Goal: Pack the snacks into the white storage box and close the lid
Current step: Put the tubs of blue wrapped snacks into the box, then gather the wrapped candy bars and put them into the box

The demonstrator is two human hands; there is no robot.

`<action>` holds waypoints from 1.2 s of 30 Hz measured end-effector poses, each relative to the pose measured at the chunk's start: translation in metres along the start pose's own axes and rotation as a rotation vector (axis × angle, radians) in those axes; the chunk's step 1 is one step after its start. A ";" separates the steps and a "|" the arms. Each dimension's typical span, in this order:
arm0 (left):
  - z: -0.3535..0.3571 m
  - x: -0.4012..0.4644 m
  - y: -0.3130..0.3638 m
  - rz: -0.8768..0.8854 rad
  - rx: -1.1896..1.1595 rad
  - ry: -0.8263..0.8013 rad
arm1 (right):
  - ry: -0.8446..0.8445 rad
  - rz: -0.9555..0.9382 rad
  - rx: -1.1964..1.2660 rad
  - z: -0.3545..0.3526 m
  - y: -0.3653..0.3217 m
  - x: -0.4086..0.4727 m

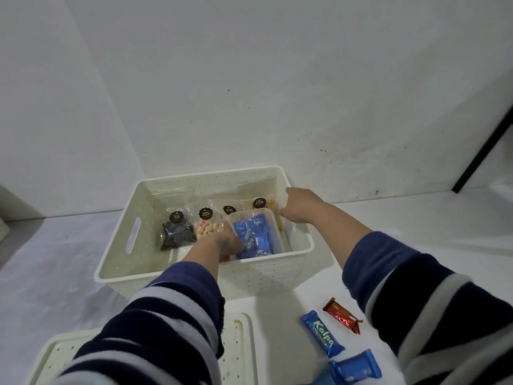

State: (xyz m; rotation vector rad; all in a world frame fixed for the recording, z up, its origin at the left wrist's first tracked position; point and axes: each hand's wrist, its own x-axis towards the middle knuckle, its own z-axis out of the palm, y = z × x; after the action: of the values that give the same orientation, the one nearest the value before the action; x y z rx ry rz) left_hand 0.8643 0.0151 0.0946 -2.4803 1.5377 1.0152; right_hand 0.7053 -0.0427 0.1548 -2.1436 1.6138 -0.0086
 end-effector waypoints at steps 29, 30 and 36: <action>0.007 -0.070 0.051 0.351 -0.140 0.166 | -0.042 -0.072 -0.036 0.012 0.047 -0.075; 0.010 -0.080 0.055 0.376 -0.117 0.188 | -0.049 -0.064 -0.043 0.010 0.053 -0.085; 0.046 -0.132 0.078 0.585 -0.074 0.290 | -0.082 0.029 -0.118 0.012 0.091 -0.156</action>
State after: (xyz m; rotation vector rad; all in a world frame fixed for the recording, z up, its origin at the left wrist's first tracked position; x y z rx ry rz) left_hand 0.7396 0.0953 0.1540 -2.3480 2.4497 0.7861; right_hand 0.5770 0.0849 0.1521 -2.1767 1.6348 0.1859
